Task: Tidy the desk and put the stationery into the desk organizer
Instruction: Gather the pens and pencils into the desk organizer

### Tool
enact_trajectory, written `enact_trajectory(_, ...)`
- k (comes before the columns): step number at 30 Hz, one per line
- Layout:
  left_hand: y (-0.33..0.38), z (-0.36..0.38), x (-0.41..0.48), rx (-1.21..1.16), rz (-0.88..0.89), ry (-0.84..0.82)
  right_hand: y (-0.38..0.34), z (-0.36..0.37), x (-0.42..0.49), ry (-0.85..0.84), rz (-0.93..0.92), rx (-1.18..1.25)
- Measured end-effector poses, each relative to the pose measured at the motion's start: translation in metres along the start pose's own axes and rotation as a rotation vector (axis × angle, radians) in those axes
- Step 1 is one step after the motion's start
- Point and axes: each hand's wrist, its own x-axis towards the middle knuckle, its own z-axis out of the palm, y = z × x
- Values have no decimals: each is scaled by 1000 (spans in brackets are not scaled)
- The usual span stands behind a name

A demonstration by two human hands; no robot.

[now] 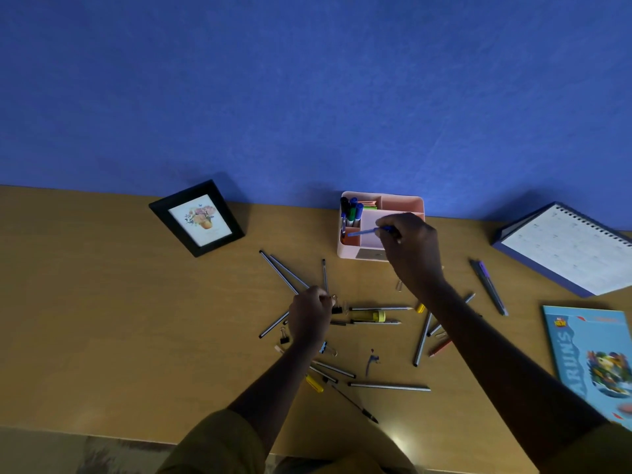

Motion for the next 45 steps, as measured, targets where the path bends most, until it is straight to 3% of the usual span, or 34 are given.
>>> enact_trajectory(7,4,5,-4,36,-18,10,5,32,33,-113,-5,-201)
enact_trajectory(14,7,6,-2,91,-49,0,3,51,46,-220,34,-250)
enact_trajectory(27,8,16,7,161,-100,-17,-4,52,44,-139,-27,-281)
enact_trajectory(45,25,9,10,141,-175,-57,9,21,-35,-86,36,15)
